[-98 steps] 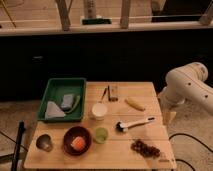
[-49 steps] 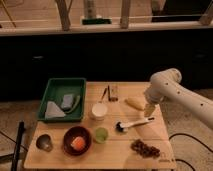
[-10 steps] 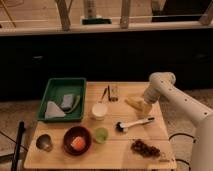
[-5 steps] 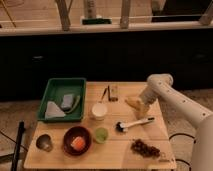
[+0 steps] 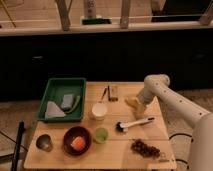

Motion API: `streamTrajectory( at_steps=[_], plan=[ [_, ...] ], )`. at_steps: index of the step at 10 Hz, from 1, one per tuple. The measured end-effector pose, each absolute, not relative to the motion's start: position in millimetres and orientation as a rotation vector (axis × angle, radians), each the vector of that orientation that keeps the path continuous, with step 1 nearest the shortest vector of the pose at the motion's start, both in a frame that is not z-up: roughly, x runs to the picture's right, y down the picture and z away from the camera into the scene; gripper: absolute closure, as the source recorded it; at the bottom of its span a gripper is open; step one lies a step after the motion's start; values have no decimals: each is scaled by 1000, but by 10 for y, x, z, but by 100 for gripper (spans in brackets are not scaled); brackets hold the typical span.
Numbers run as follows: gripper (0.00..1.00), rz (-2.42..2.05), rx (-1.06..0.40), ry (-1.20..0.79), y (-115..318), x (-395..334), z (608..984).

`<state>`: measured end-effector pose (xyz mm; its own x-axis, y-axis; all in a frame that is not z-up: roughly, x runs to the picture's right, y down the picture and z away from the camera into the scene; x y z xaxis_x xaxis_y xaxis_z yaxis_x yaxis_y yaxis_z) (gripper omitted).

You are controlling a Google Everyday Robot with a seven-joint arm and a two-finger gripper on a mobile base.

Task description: Place banana in metal cup

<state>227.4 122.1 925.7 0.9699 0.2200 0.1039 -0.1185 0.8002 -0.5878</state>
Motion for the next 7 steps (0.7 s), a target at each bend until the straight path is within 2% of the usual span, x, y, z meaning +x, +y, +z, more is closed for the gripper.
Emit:
streamTrajectory(
  at_steps=[2, 7],
  plan=[
    [34, 175, -618, -179, 1210, 2217, 9275],
    [86, 168, -629, -189, 1172, 2154, 9318]
  ],
)
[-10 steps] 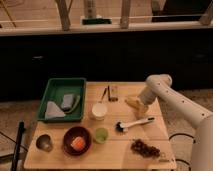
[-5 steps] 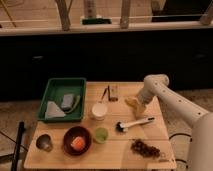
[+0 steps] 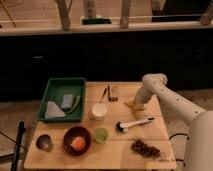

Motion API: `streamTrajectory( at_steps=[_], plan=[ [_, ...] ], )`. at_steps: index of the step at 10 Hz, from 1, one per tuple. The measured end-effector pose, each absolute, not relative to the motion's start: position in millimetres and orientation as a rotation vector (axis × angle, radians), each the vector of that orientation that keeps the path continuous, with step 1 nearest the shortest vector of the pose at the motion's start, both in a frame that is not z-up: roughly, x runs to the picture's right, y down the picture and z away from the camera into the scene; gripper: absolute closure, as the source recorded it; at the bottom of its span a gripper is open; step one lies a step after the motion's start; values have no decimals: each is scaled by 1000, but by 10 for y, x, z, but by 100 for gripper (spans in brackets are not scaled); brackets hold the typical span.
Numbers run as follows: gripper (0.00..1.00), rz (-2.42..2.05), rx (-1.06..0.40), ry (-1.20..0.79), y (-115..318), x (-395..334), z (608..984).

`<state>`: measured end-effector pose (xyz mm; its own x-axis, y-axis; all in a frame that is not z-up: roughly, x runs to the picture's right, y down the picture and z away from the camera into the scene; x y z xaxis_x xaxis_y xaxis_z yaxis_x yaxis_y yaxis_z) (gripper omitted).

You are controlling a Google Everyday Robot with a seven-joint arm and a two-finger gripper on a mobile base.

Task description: Place banana in metal cup

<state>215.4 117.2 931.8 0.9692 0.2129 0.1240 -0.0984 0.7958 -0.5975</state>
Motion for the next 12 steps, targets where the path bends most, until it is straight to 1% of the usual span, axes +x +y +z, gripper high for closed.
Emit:
streamTrajectory(
  at_steps=[1, 2, 9, 12],
  plan=[
    [95, 164, -630, -191, 1158, 2149, 9319],
    [99, 158, -631, -194, 1142, 2154, 9312],
    [100, 15, -619, -326, 792, 2034, 9106],
    [100, -55, -602, -404, 536, 1962, 8895]
  ],
)
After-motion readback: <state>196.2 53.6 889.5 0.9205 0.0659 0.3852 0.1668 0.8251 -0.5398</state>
